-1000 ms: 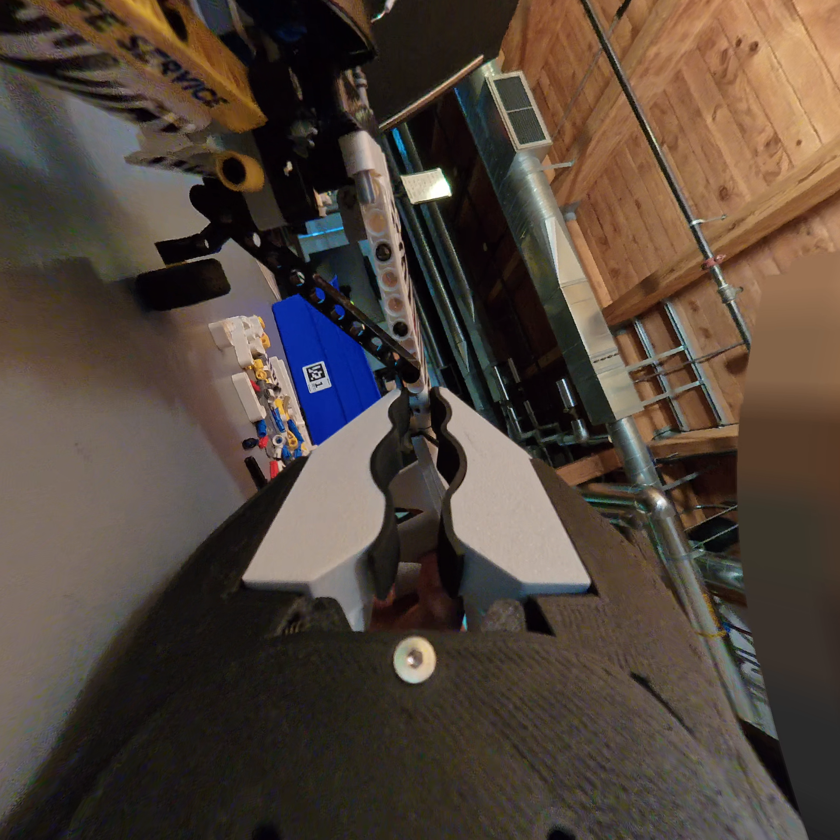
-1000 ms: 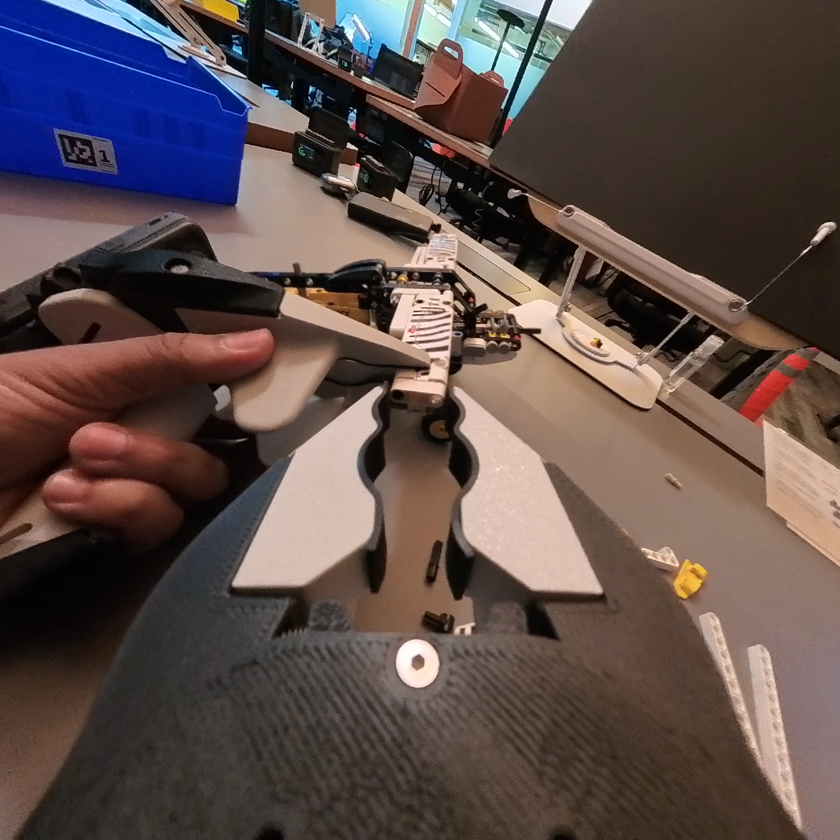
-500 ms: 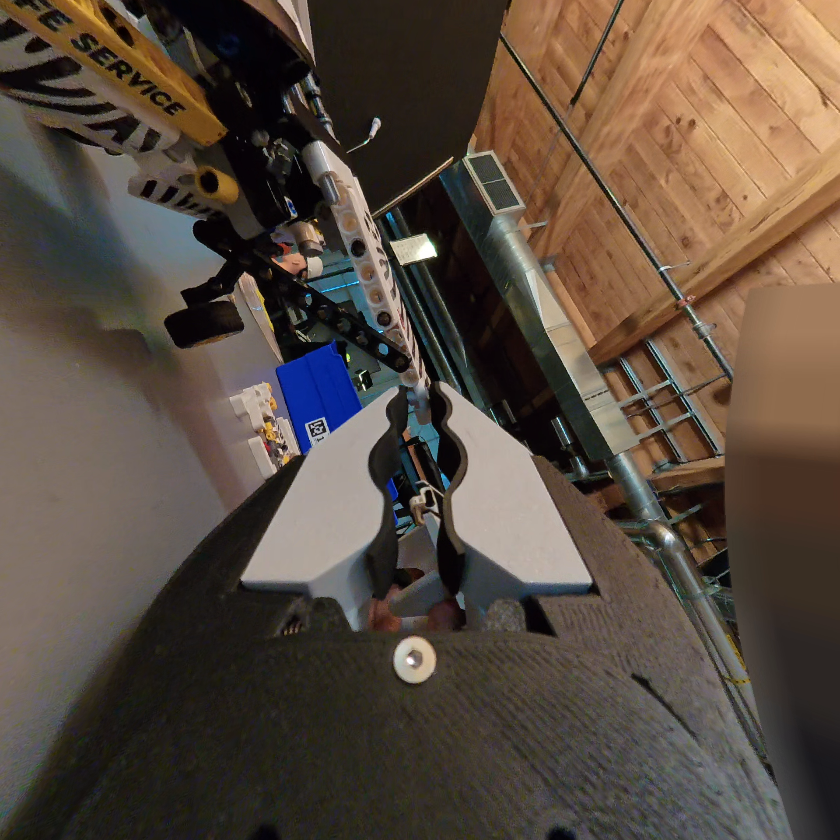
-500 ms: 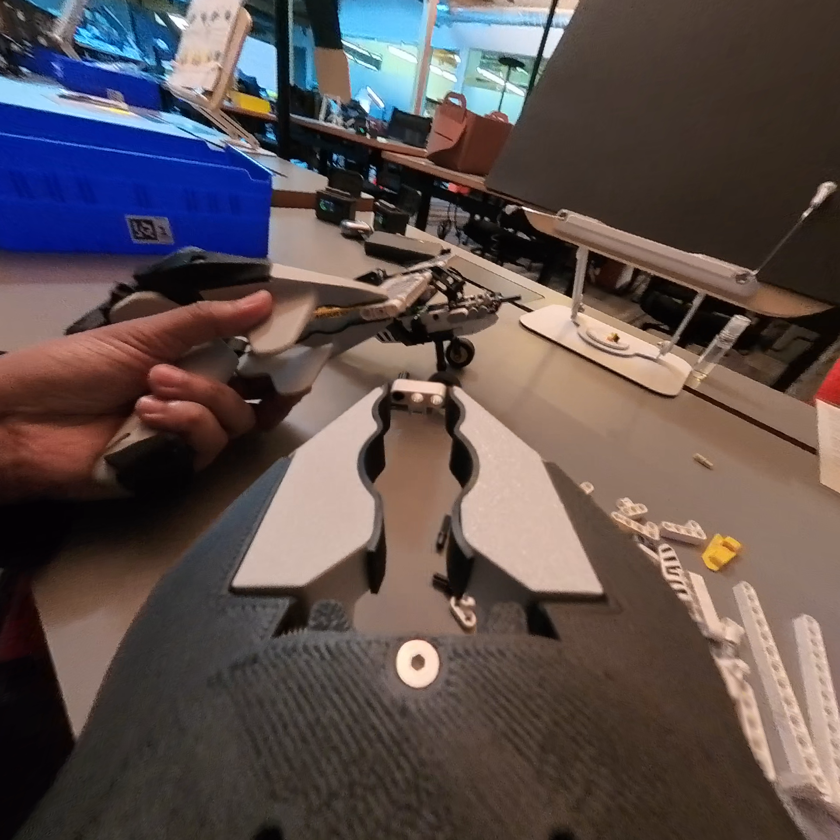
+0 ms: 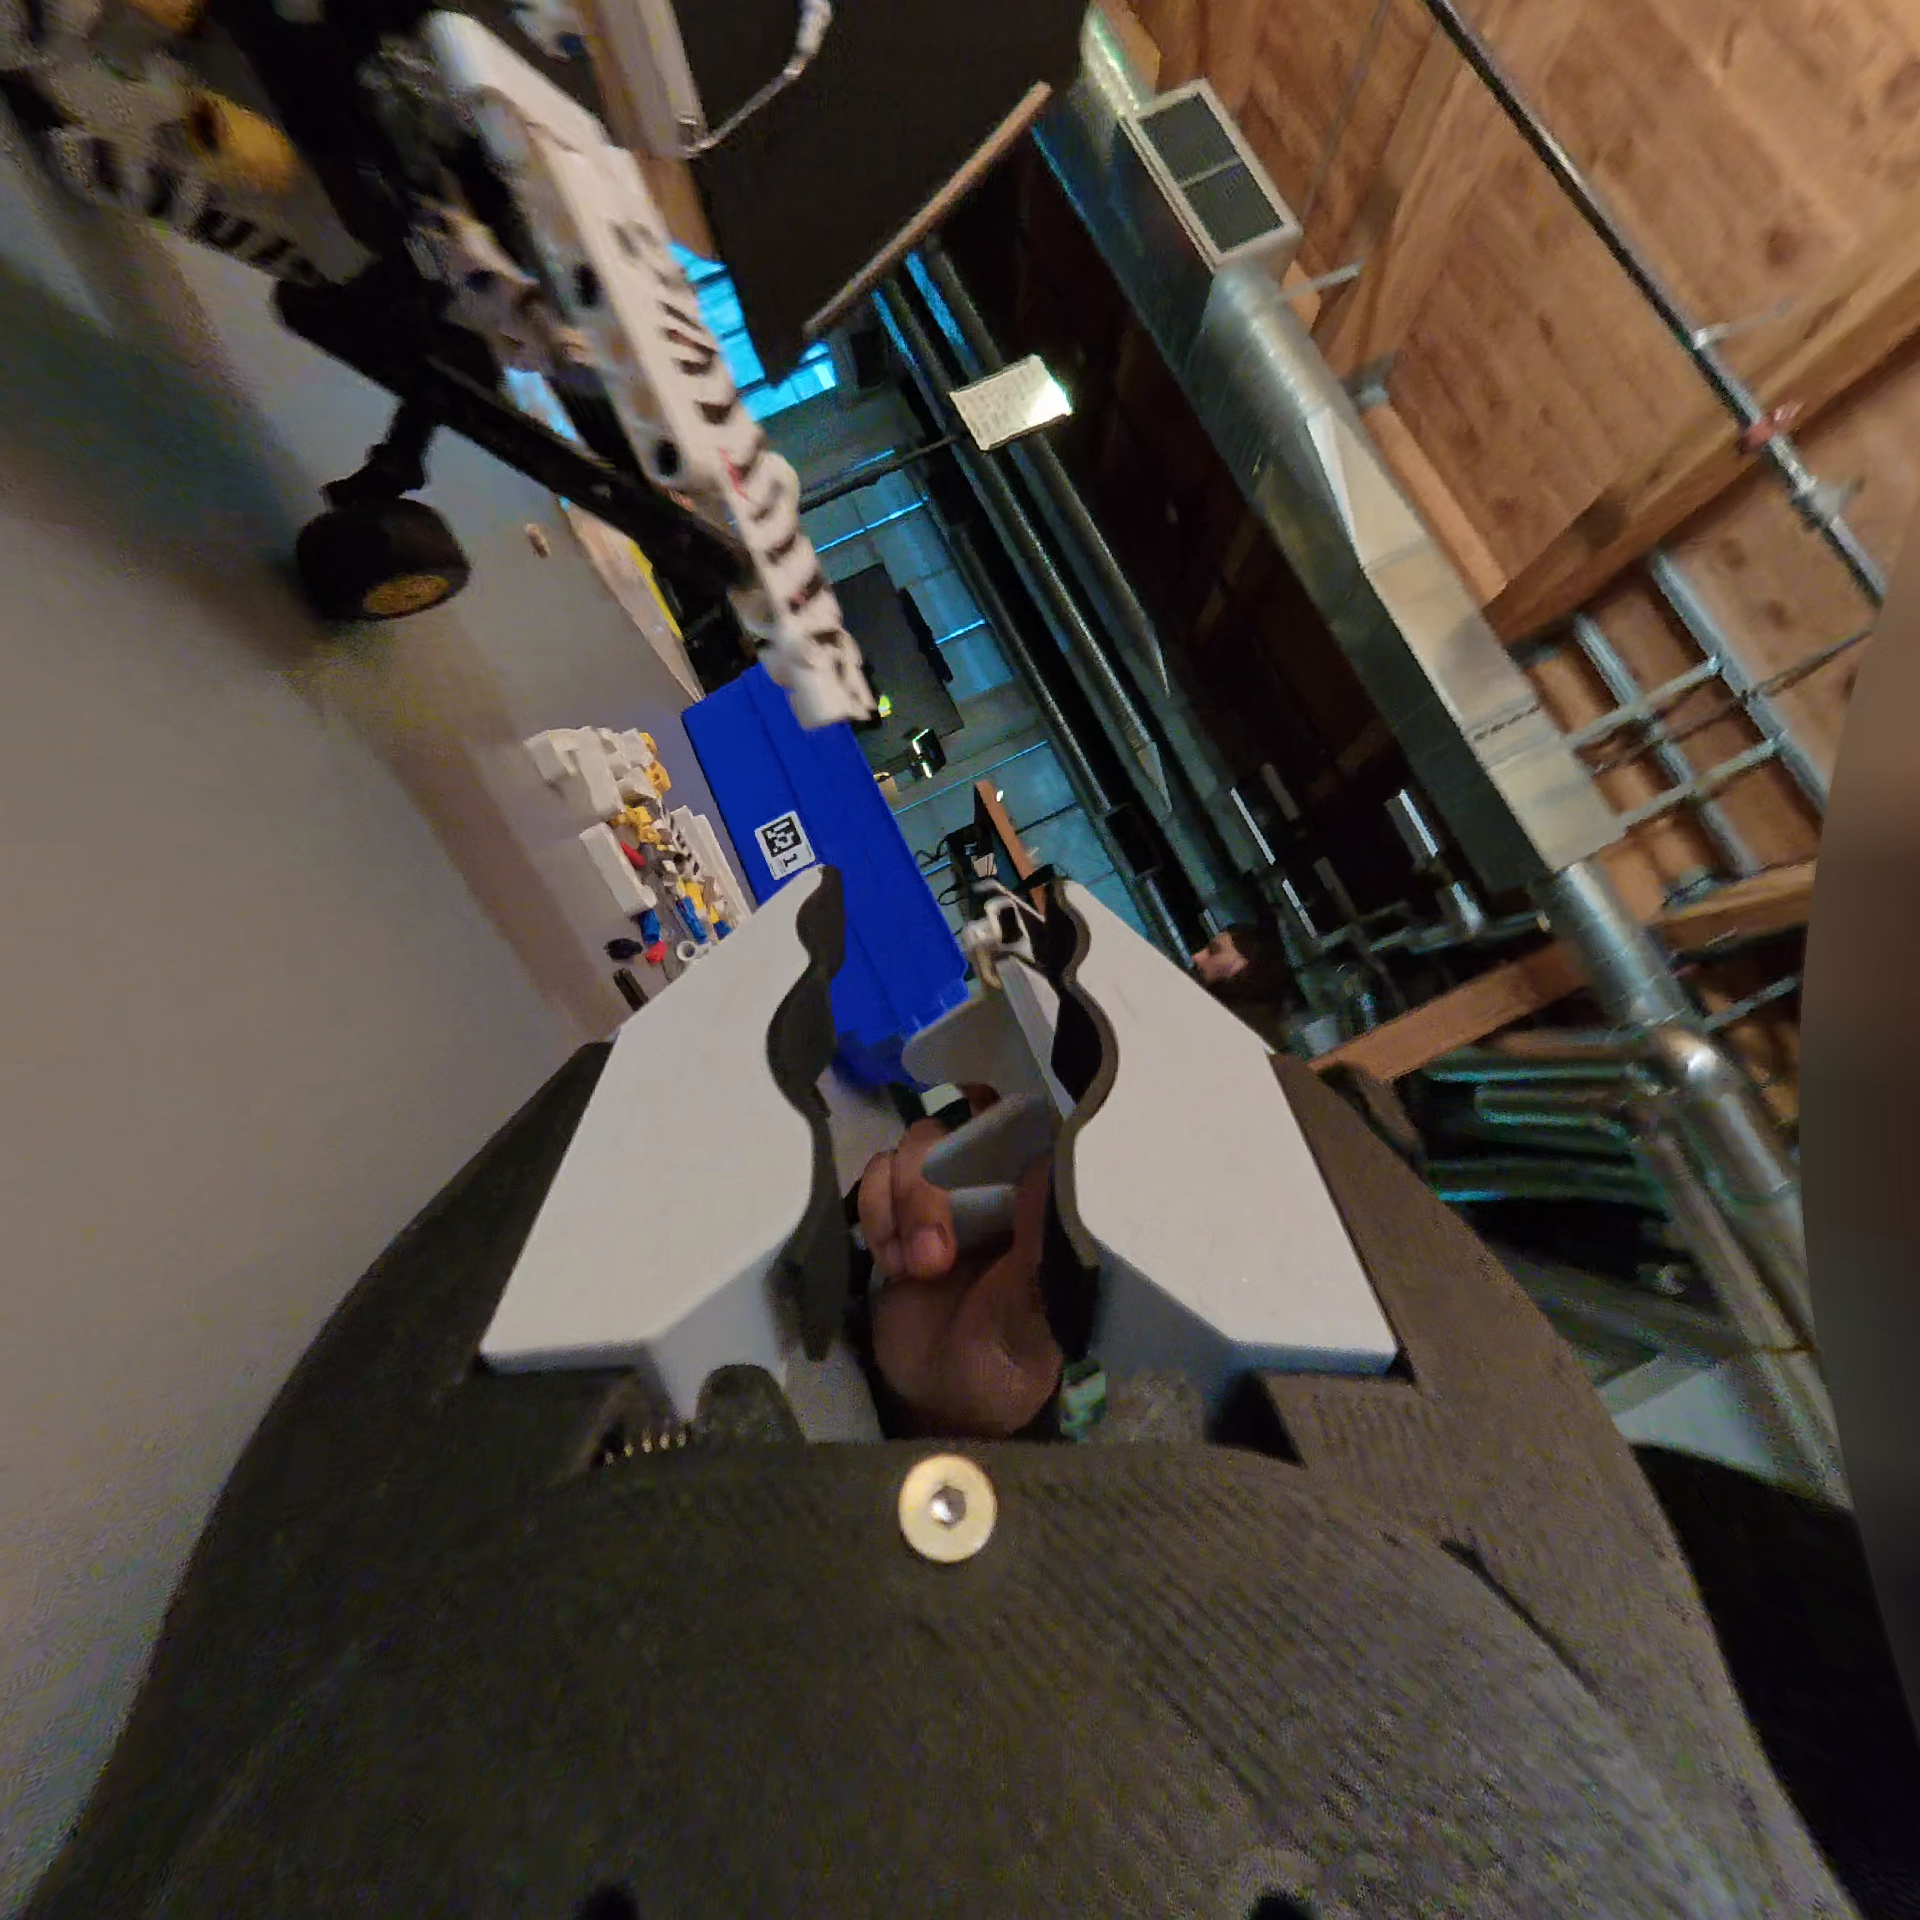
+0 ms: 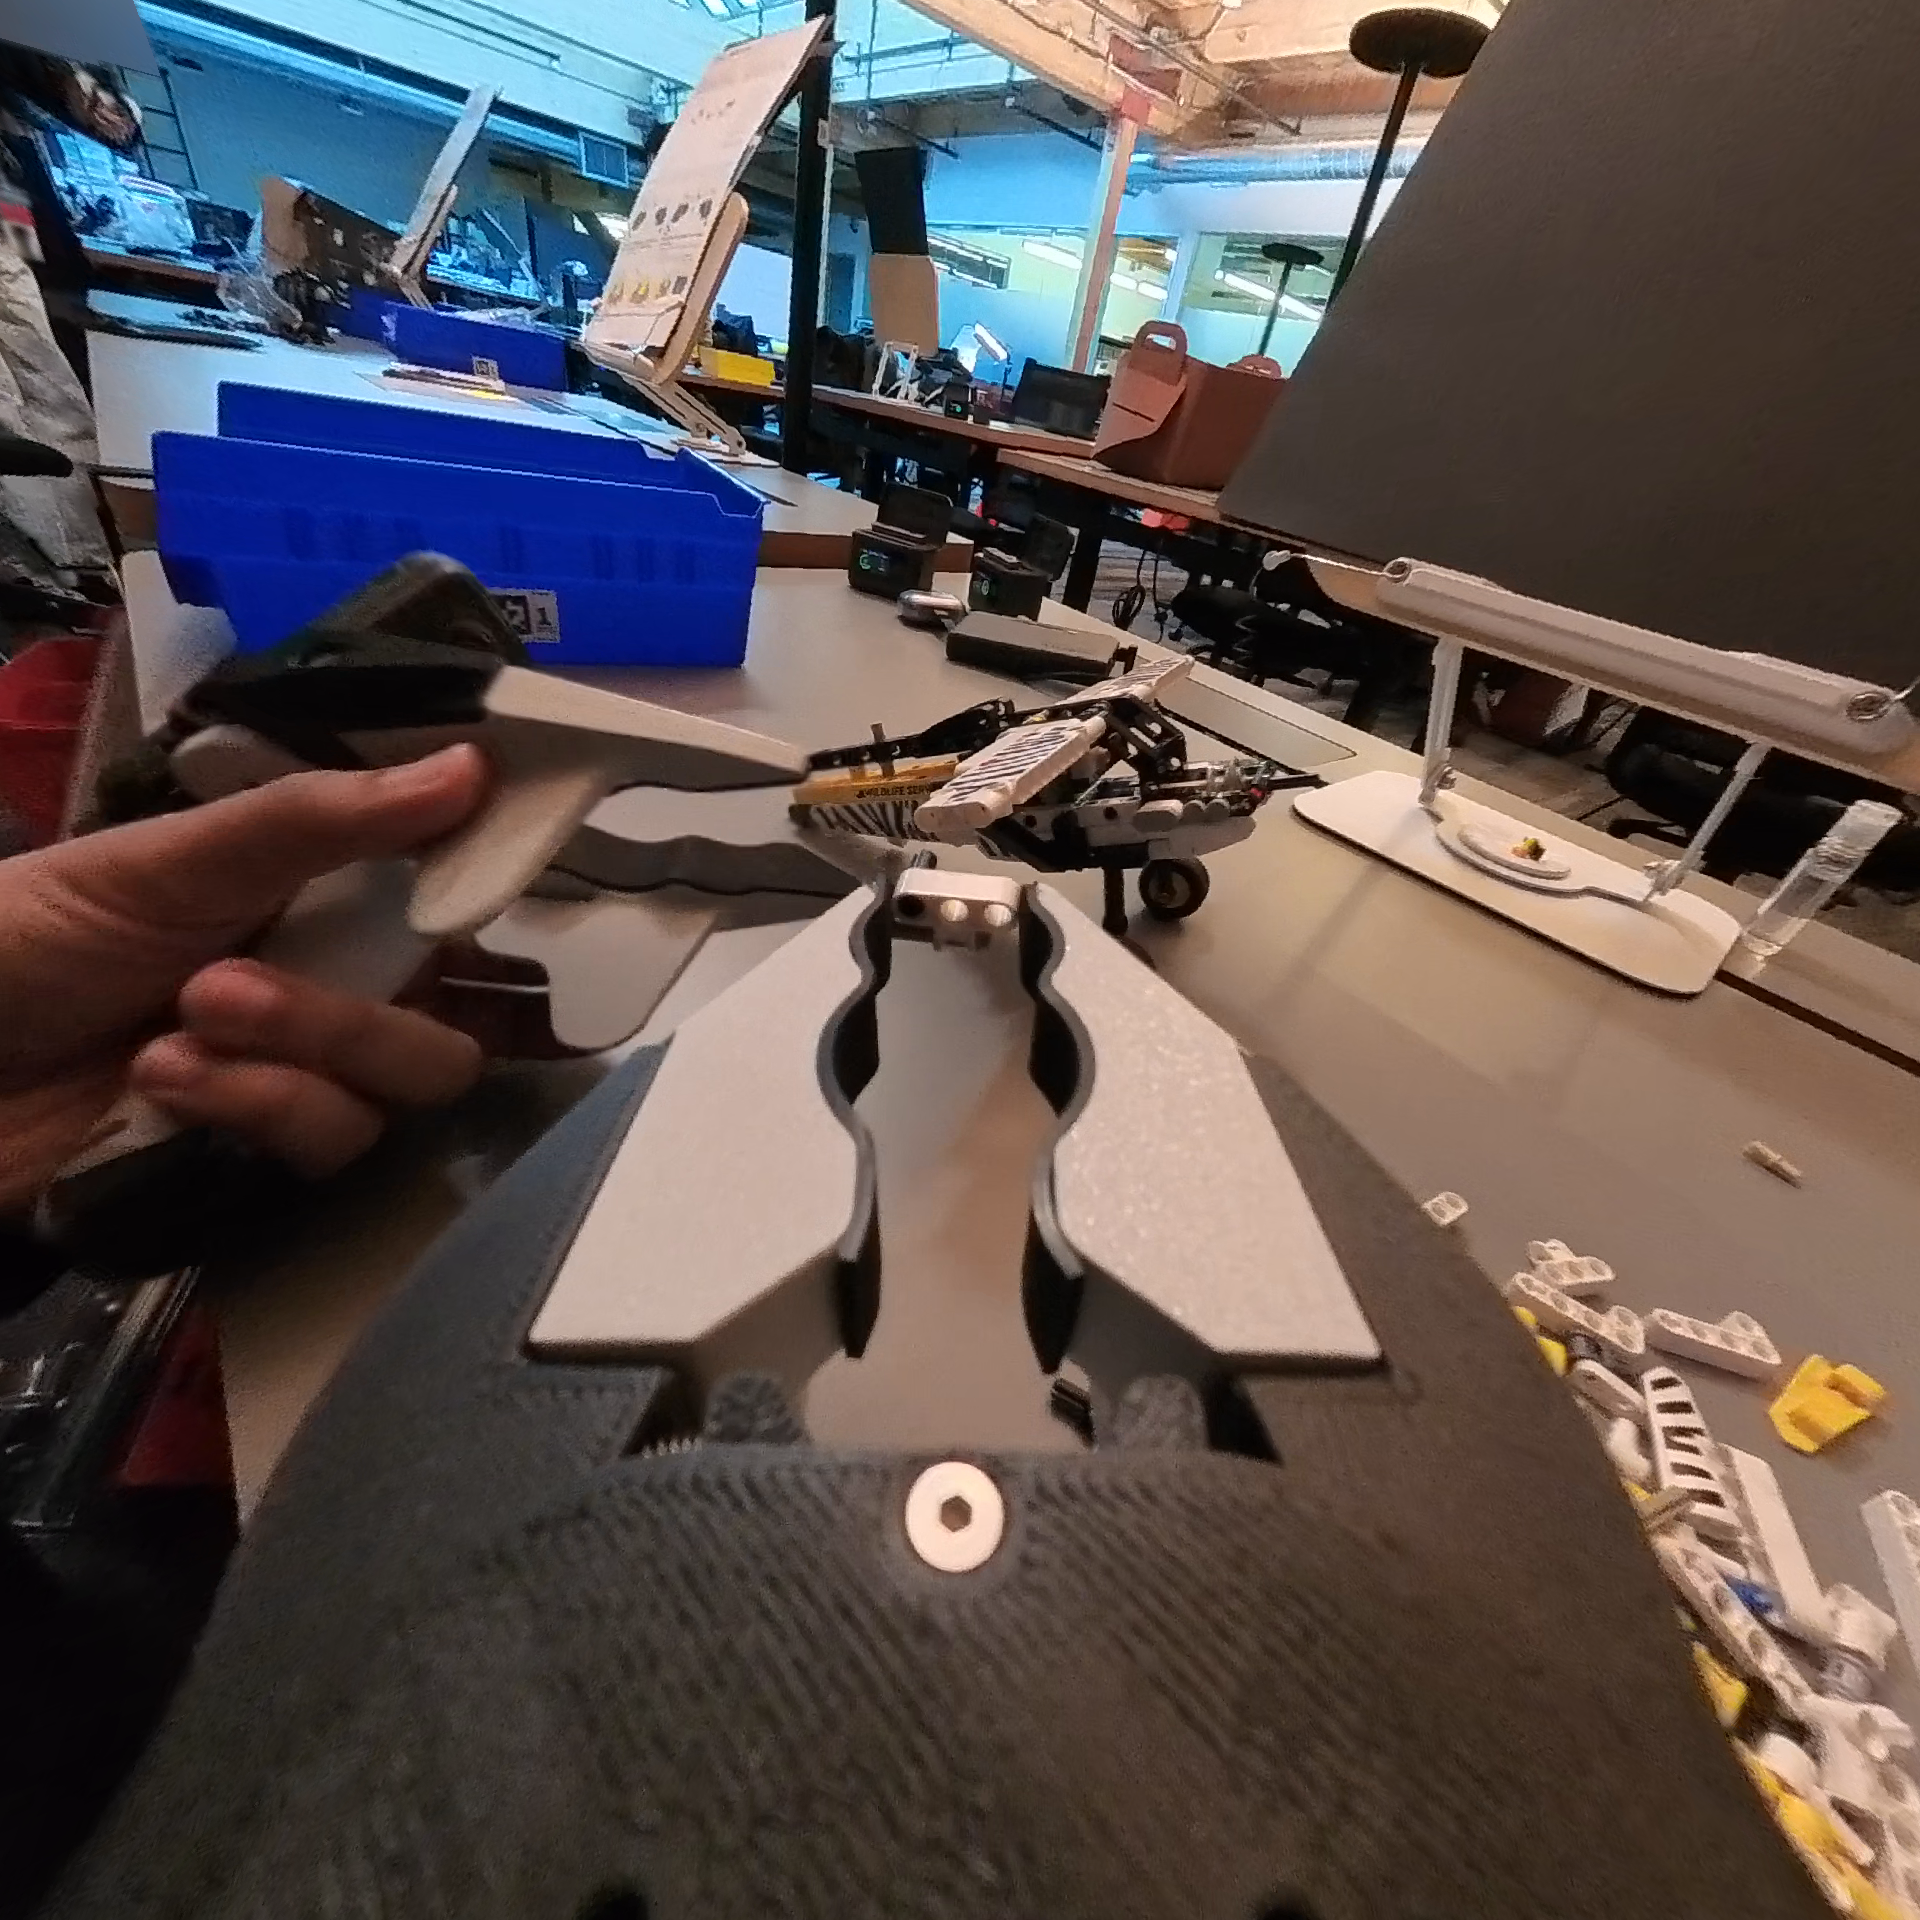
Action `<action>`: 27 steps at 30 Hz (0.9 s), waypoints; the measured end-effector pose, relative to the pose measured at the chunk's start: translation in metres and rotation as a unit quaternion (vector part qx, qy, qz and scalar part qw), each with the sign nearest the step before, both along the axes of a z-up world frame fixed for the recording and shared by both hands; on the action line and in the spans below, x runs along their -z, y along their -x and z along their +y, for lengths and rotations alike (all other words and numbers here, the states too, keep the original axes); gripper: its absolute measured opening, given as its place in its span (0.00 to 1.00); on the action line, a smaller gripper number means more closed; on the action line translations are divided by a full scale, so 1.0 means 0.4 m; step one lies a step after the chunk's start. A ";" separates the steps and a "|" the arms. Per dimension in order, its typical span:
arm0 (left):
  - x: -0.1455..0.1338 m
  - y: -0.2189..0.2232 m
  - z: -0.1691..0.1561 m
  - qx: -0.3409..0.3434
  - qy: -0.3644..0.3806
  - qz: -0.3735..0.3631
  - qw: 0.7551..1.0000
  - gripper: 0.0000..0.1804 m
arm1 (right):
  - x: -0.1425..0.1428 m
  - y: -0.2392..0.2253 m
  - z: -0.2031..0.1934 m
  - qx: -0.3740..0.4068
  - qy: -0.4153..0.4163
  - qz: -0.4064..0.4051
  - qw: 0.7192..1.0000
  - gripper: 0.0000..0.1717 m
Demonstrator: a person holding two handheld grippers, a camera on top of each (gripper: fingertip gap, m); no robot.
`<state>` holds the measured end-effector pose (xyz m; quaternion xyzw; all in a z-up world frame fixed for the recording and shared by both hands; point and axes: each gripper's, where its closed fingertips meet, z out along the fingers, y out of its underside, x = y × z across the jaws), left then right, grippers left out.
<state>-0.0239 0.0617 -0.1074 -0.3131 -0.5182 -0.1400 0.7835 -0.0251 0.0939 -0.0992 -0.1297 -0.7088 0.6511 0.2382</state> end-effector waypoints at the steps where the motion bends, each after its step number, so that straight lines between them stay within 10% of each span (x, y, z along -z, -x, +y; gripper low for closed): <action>1: -0.008 -0.014 0.010 0.000 0.019 0.021 1.000 0.19 | 0.002 0.000 -0.002 -0.001 -0.003 -0.001 1.000 0.13; 7: 0.017 -0.025 0.053 0.009 0.193 0.056 0.979 0.20 | 0.040 -0.016 -0.026 0.008 -0.080 0.034 0.996 0.13; 16: 0.041 -0.022 0.010 0.026 0.230 0.045 0.972 0.16 | 0.061 -0.023 -0.045 0.011 -0.124 0.064 0.990 0.13; 27: -0.024 -0.069 0.030 0.135 0.048 0.067 0.987 0.02 | 0.012 -0.065 -0.051 -0.050 -0.054 0.081 0.994 0.13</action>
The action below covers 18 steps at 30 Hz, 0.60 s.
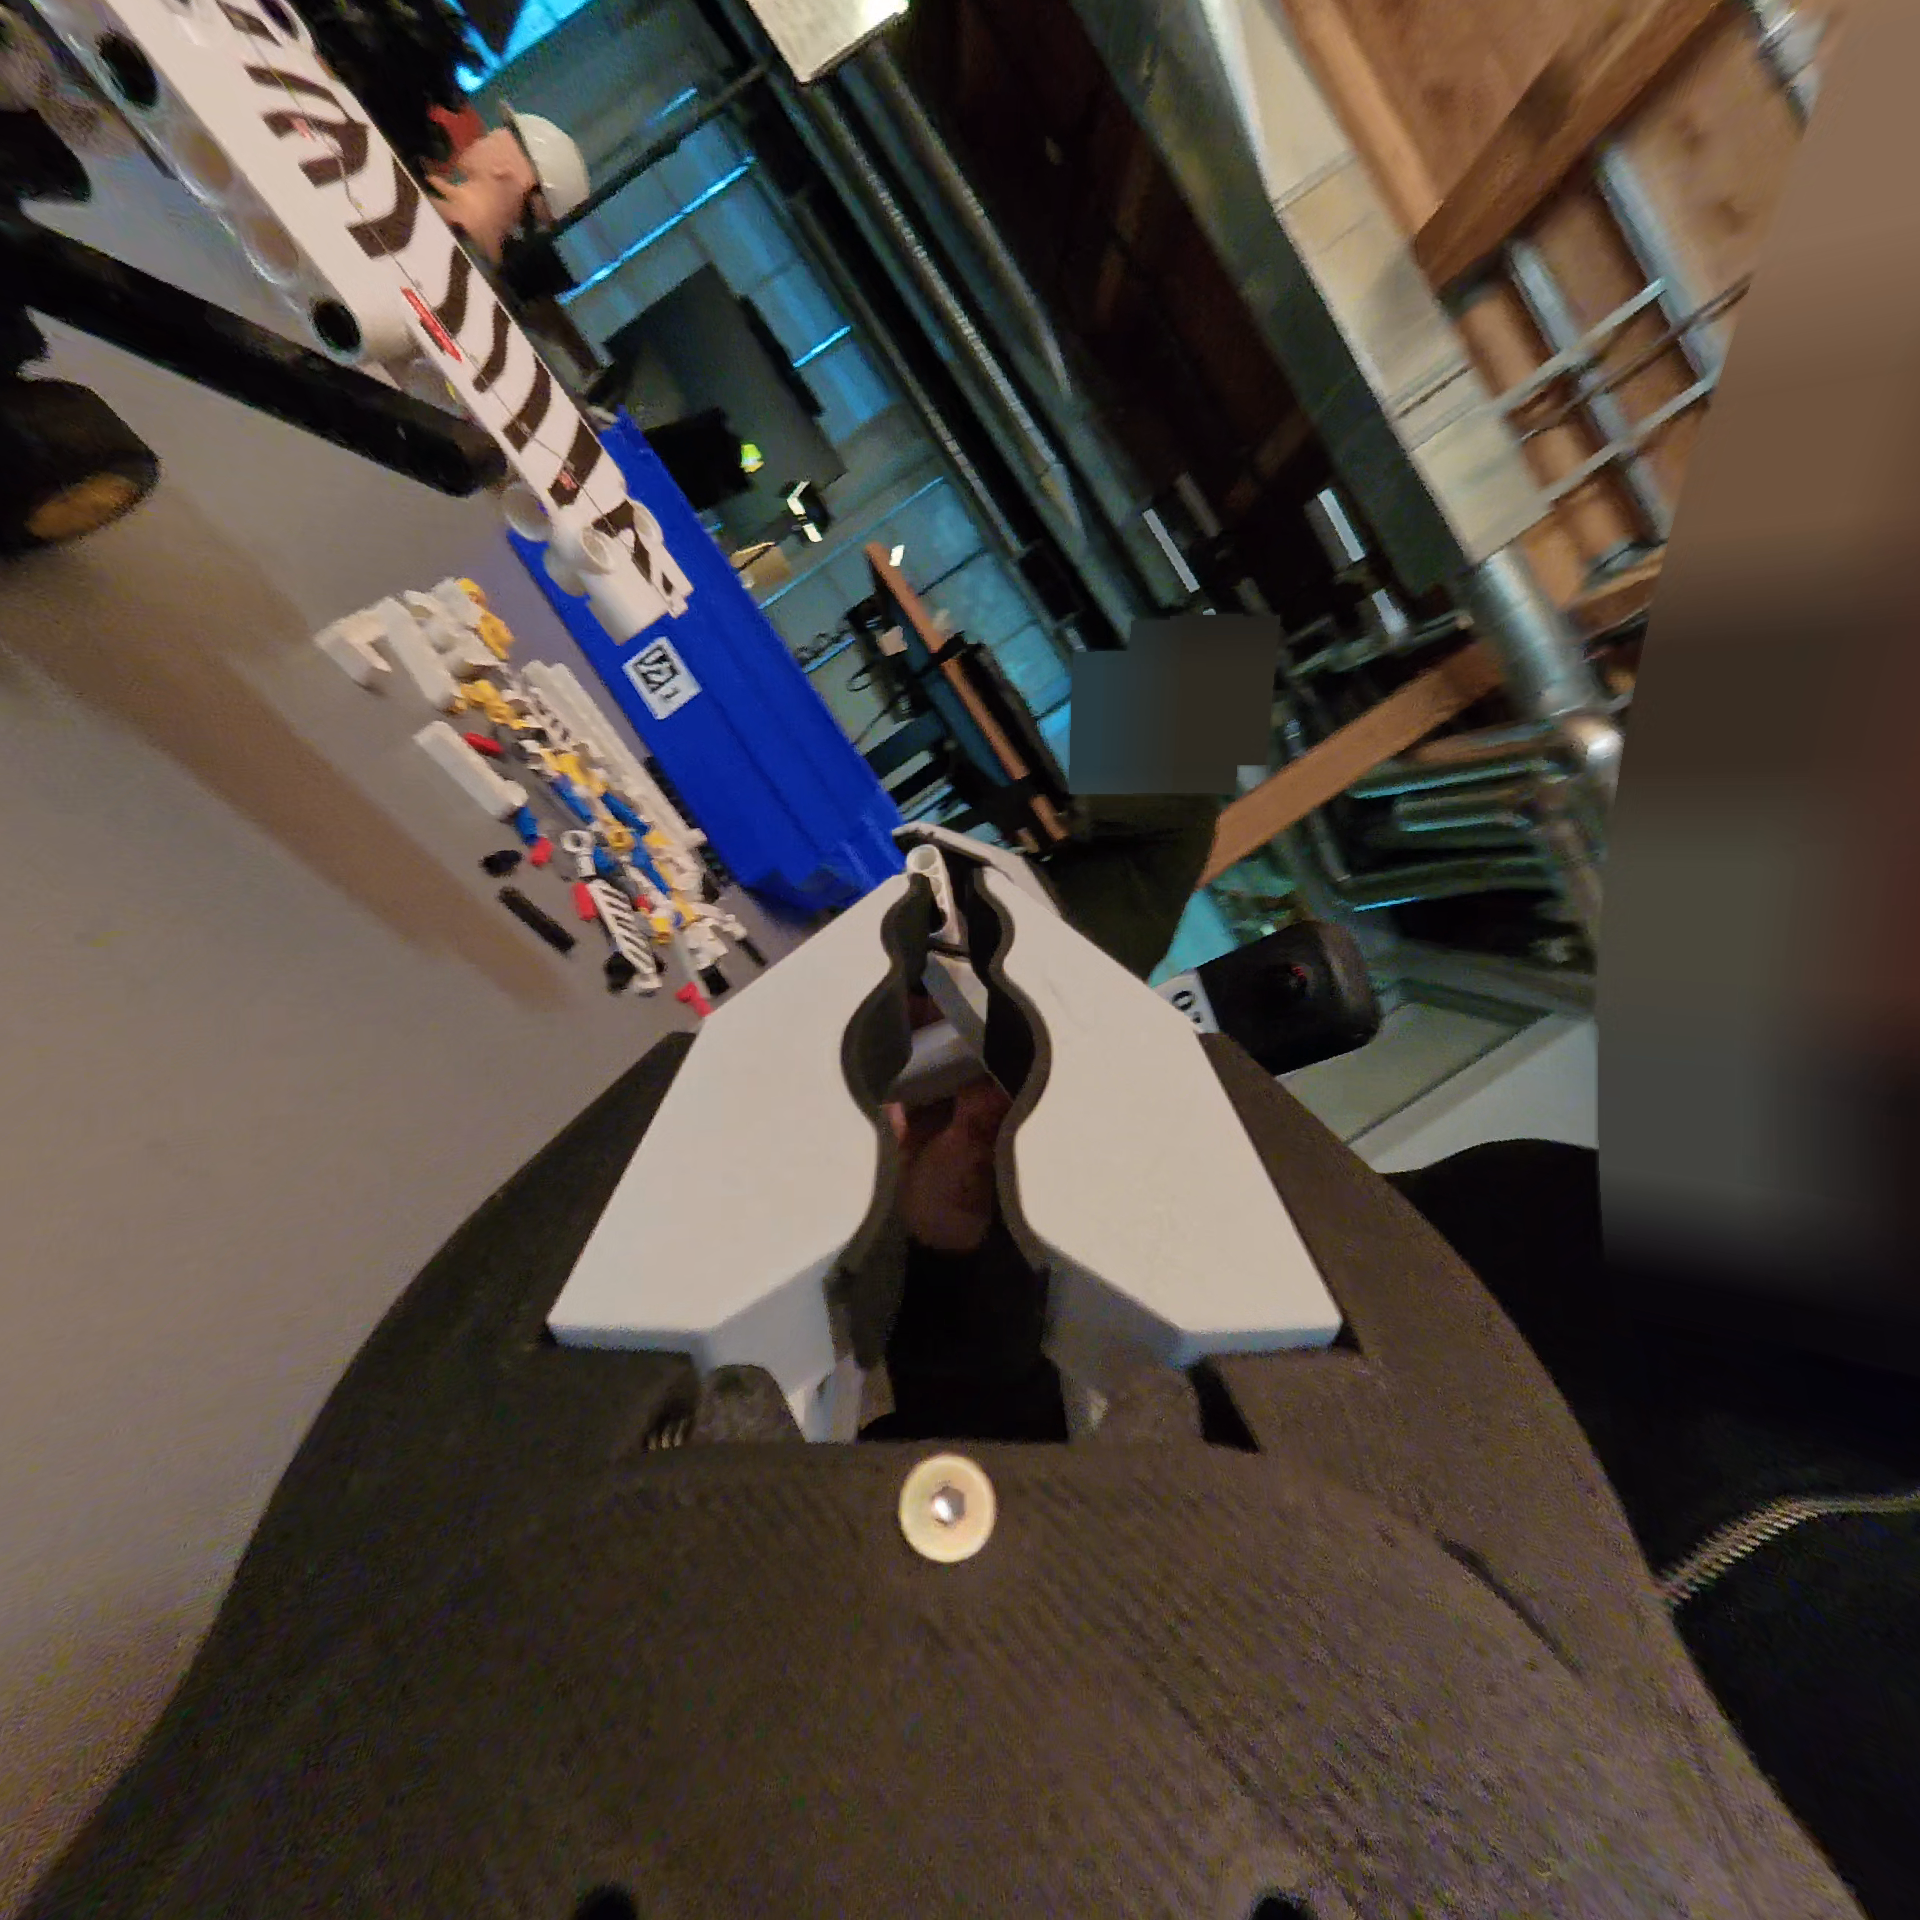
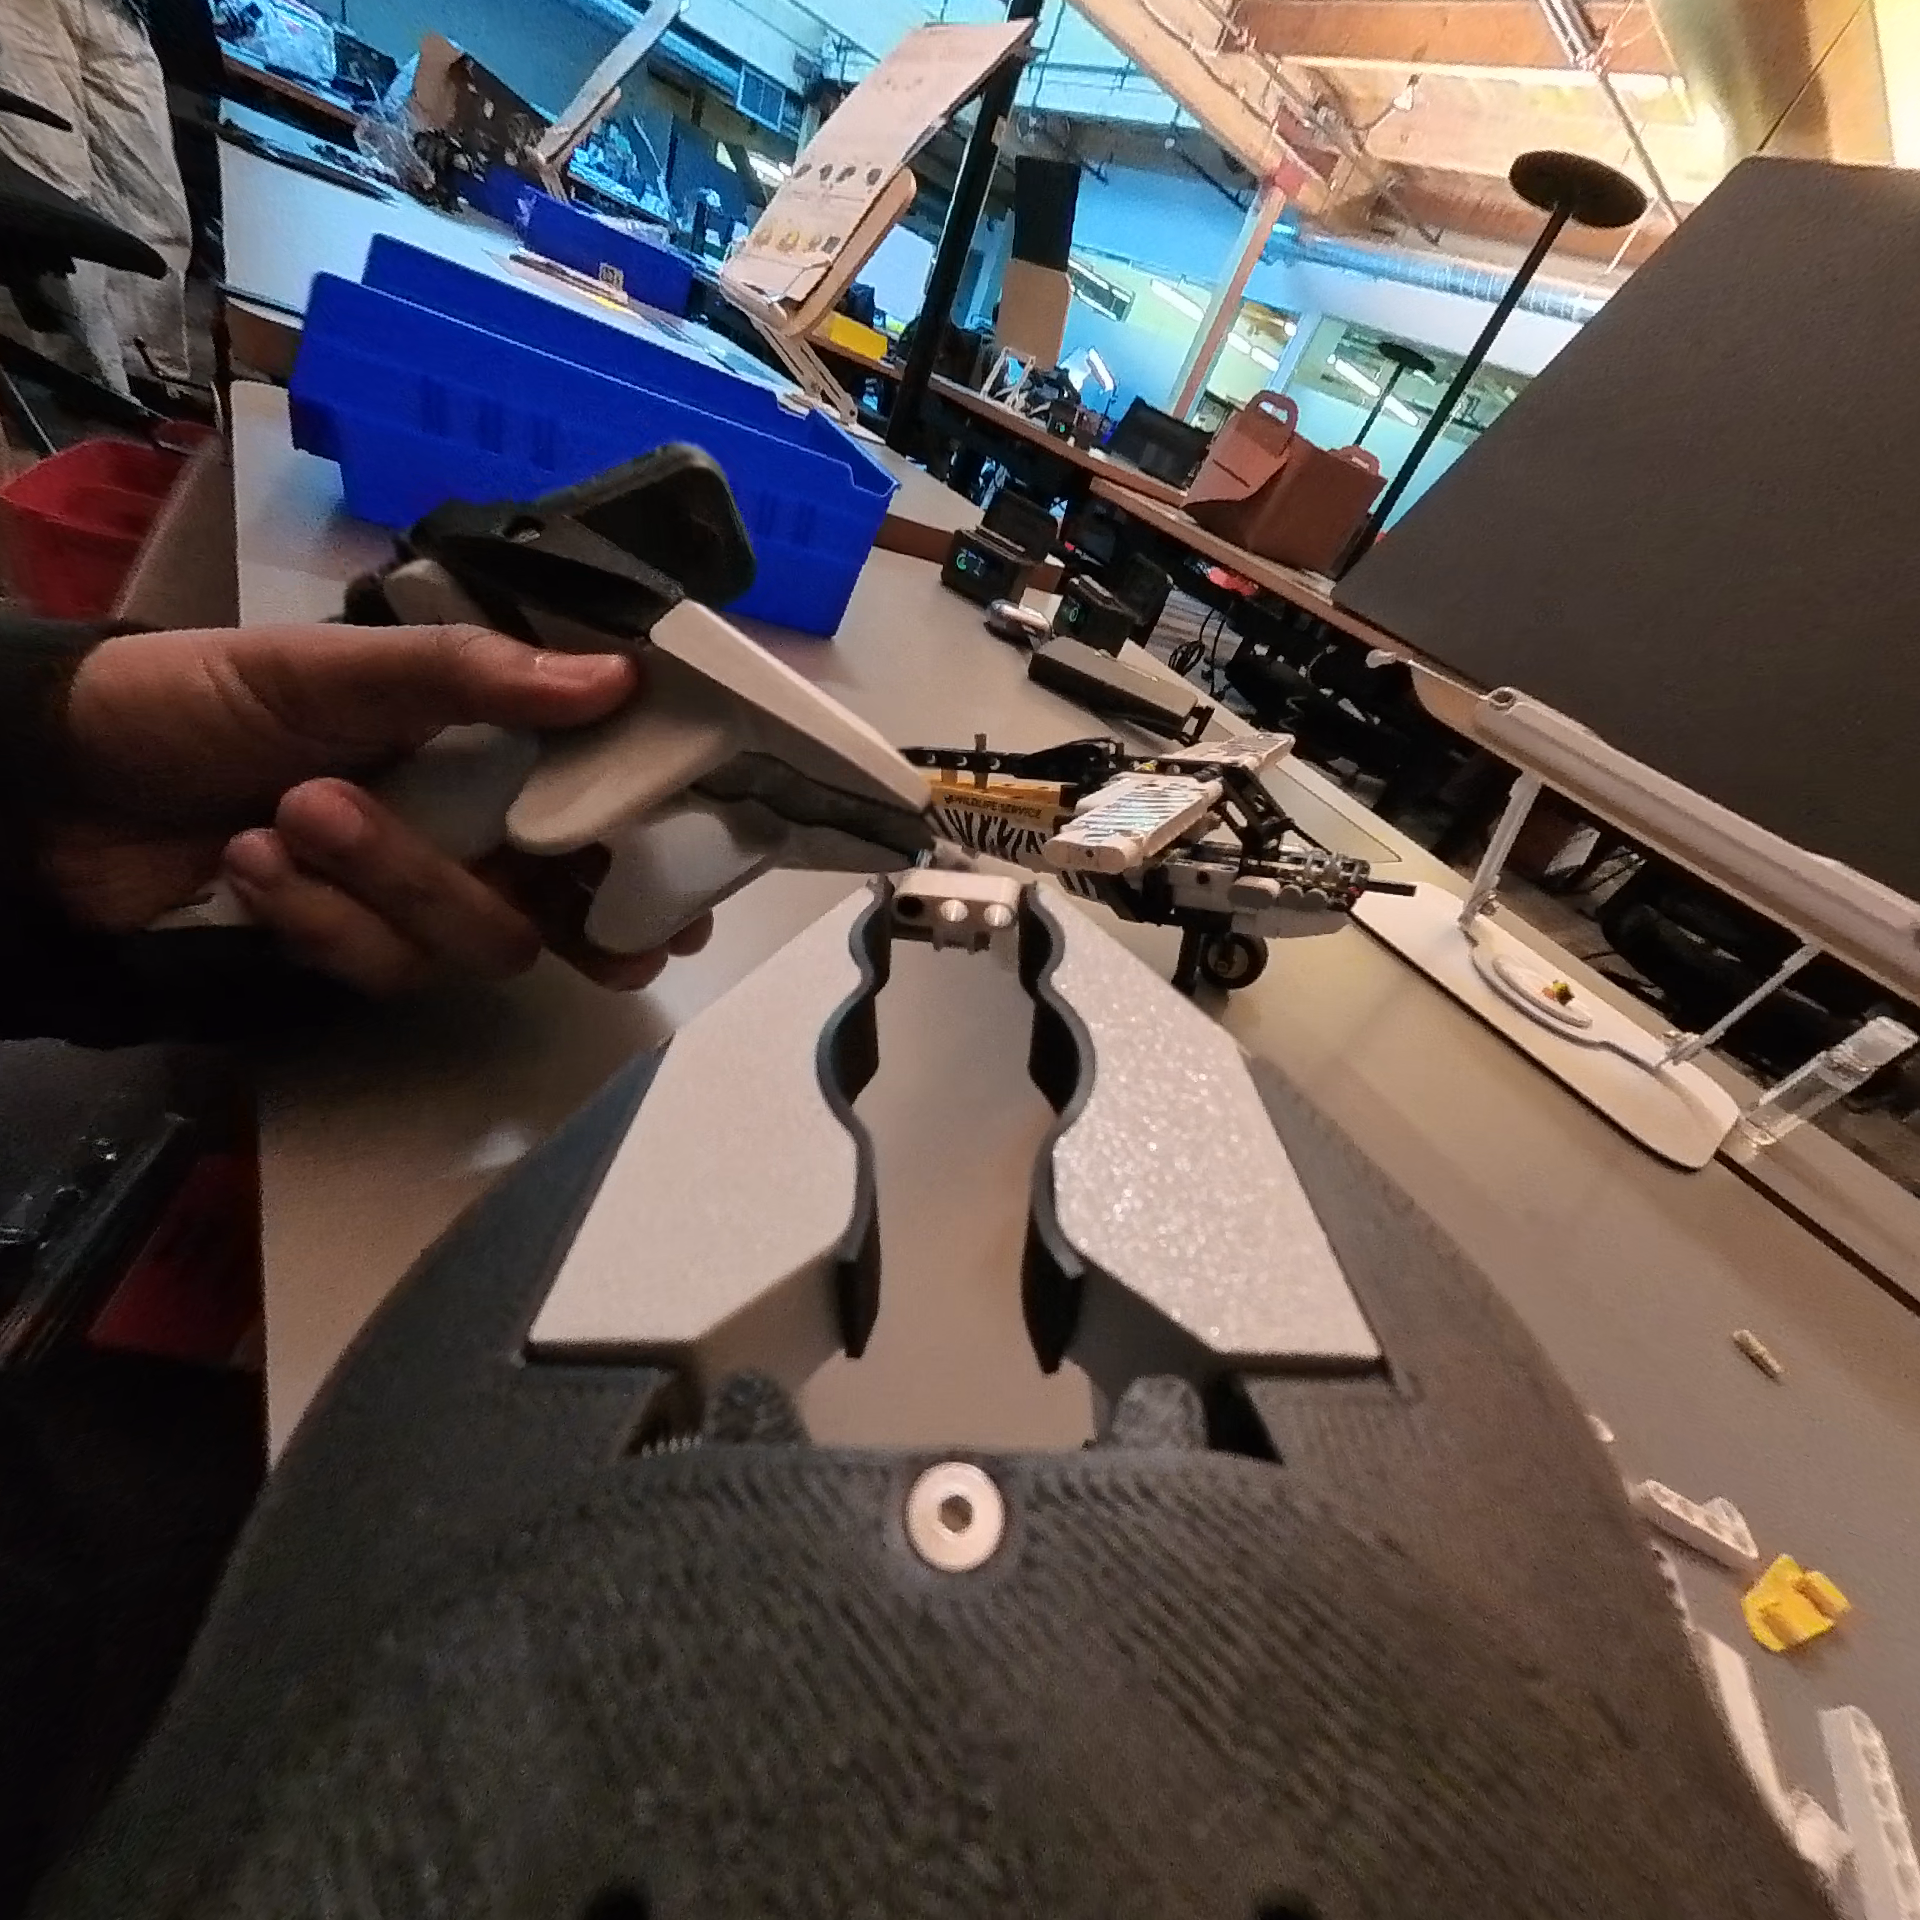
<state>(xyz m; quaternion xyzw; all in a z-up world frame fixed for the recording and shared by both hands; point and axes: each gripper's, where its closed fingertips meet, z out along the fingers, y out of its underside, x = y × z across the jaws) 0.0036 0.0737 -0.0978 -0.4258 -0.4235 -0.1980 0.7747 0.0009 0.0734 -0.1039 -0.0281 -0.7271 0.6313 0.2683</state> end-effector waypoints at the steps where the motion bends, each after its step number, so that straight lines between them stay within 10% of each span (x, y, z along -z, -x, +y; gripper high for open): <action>1: -0.004 -0.002 0.000 0.005 -0.015 -0.004 1.000 0.03 | -0.002 -0.001 0.000 0.000 0.001 0.003 1.000 0.13; 18: 0.010 -0.001 0.019 0.014 -0.017 -0.035 0.999 0.02 | -0.001 -0.004 -0.006 0.020 -0.019 0.055 0.998 0.14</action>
